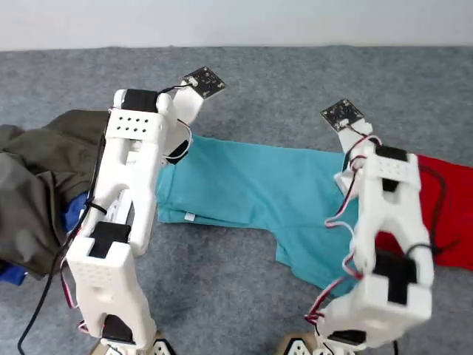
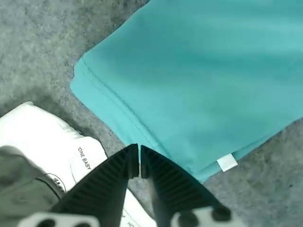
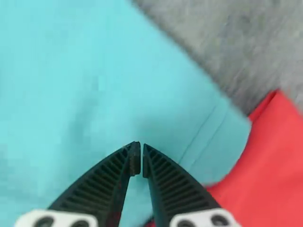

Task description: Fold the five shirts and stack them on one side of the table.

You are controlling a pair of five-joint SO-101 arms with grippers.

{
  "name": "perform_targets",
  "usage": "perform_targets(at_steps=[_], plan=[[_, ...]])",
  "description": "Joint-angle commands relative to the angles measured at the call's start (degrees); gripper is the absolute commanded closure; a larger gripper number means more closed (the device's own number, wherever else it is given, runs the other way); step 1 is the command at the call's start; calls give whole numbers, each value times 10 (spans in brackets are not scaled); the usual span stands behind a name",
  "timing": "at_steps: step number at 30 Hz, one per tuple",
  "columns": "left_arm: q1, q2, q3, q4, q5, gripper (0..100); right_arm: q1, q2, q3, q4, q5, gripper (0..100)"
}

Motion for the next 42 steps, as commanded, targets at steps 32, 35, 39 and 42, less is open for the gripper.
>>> perform_targets(at_steps=[32,35,39,42], plan=[[293,-50,62,18,-16,877,194,-110,-374,518,18,987],[347,-49,76,16,-17,871,262,-170,-311,518,71,987],[401,-36,80,-15,-15,807,348,-233,-232,516,132,987],[435,-10,80,-40,-14,794,400,-262,-190,516,163,987]])
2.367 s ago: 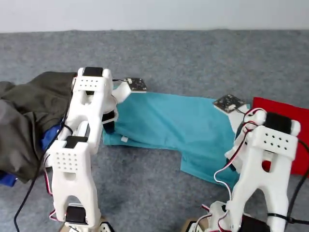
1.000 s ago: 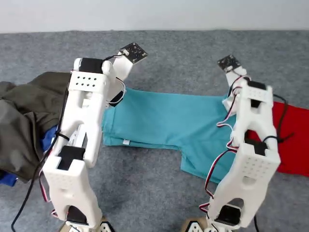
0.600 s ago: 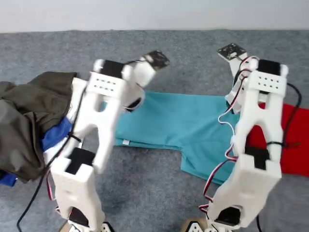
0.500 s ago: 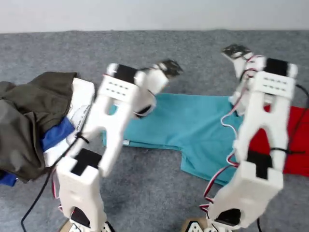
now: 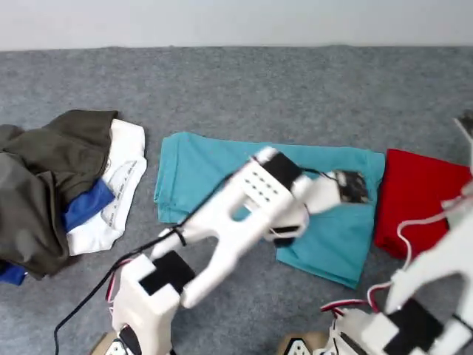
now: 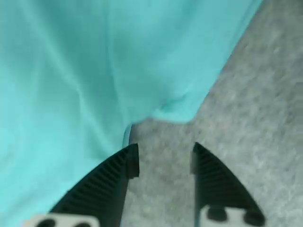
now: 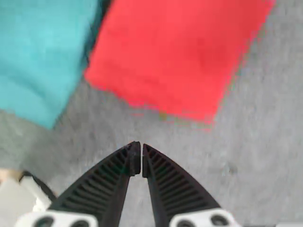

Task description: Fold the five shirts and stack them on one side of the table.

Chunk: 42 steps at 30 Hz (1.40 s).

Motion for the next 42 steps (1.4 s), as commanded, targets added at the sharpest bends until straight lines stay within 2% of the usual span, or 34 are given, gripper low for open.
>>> perform_targets(at_steps=[1,7,11,22,29,37,42], plan=[[45,12,-2,-34,-4,793,68,-53,30,22,37,987],[103,56,-12,-73,-4,793,139,-73,68,4,77,987],[104,116,-66,-76,-4,793,159,-73,70,3,84,987],[90,268,-243,-18,21,807,156,-73,69,7,83,987],[84,296,-306,15,-6,986,155,-73,69,4,81,987],[84,279,-436,88,-16,986,155,-73,69,3,81,987],[58,288,-463,76,-18,986,155,-73,69,3,80,987]])
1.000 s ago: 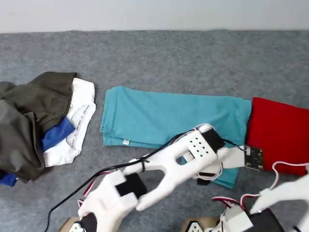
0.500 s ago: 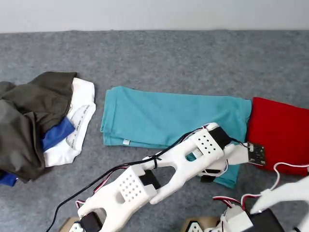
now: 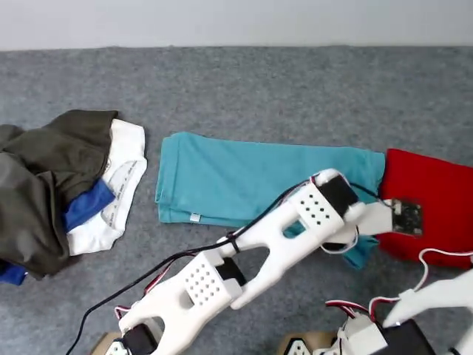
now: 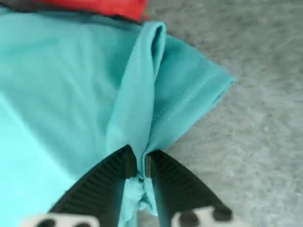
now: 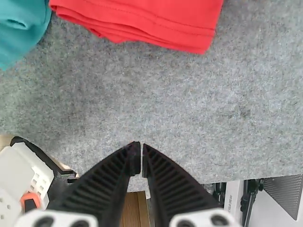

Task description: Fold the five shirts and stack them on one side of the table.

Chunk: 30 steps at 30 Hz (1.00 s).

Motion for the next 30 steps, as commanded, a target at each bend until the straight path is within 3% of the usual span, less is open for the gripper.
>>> perform_targets(at_steps=[1,13,18,21,30], plan=[[-25,-10,-29,-17,-5,986,3,-22,-4,3,3,987],[-113,5,-25,-130,33,984,3,-22,-3,5,3,987],[-131,48,-29,-157,36,866,3,-22,-3,8,3,987],[-142,73,-30,-164,67,808,5,-22,-4,8,3,987],[-158,73,-147,-96,67,805,7,-23,-4,9,3,987]])
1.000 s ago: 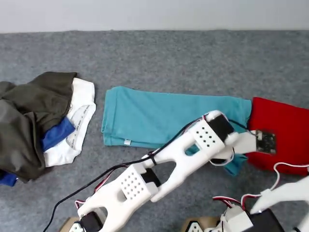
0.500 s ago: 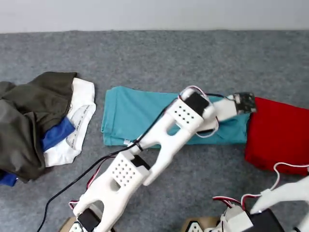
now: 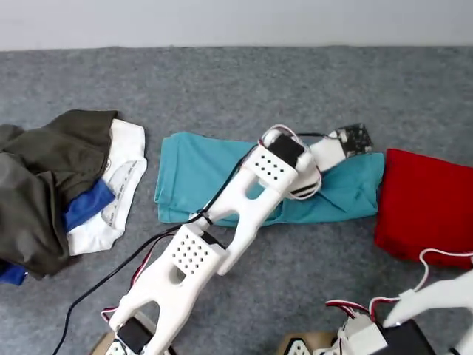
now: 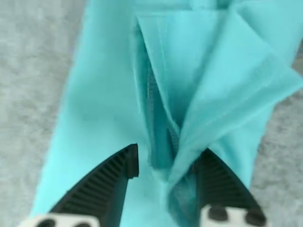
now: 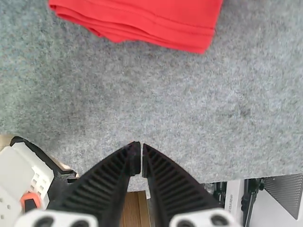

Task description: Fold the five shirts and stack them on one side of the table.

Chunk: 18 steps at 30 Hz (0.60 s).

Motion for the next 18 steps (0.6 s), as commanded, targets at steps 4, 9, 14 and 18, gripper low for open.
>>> perform_targets(at_steps=[4,9,14,18], plan=[[-33,-7,-87,29,4,805,5,-23,-4,10,3,987],[-64,-6,-84,36,4,805,3,-50,-1,10,3,987],[-65,-8,-86,68,4,805,0,-68,-1,10,3,987],[-54,-11,-87,93,4,805,0,-70,-1,15,3,987]])
